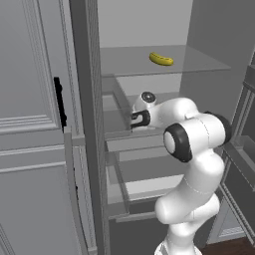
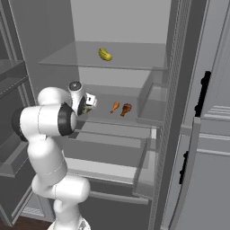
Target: Place one cucumber and one chicken drumstick in each tupperware on the nearby counter, to pack two identical lunches.
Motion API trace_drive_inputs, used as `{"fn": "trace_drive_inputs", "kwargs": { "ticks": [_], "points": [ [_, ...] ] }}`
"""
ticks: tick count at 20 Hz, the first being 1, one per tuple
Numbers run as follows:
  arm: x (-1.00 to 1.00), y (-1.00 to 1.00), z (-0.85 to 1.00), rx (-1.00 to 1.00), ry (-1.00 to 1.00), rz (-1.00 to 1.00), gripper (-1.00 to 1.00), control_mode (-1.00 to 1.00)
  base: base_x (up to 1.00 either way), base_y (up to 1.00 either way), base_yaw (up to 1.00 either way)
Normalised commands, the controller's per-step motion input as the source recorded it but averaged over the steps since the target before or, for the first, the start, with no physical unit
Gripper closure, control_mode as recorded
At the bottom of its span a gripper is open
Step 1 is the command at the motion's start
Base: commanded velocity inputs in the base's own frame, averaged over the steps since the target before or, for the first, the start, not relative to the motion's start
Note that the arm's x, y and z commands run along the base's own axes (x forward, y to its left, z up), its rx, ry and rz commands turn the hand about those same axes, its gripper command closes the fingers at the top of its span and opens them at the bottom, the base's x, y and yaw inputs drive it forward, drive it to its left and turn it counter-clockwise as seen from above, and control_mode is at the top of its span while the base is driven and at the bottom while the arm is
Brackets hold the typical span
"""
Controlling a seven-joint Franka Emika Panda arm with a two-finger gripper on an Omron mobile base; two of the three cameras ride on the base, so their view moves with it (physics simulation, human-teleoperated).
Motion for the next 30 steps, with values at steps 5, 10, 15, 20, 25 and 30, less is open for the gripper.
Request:
{"fn": "trace_drive_inputs", "kwargs": {
  "ticks": [5, 10, 15, 20, 25, 30],
  "points": [
    [0.03, 0.0, -0.41, -0.05, 0.0, 0.0, 1.0, -1.0, 0.0, 0.0, 0.0],
    [0.0, 0.0, -0.1, -0.01, 0.0, 0.0, 1.0, -1.0, 0.0, 0.0, 0.0],
    [-0.01, 0.0, 0.0, 0.0, 0.0, 0.0, 1.0, -1.0, 0.0, 0.0, 0.0],
    [-0.76, -0.3, 0.04, 0.01, -0.09, -0.01, 1.0, -1.0, 0.0, 0.0, 0.0],
    [-1.0, -0.7, 0.63, 0.07, -0.08, -0.05, 1.0, -1.0, 0.0, 0.0, 0.0],
    [-0.99, -0.44, 0.87, 0.01, 0.0, -0.06, 1.0, -1.0, 0.0, 0.0, 0.0]
  ]
}}
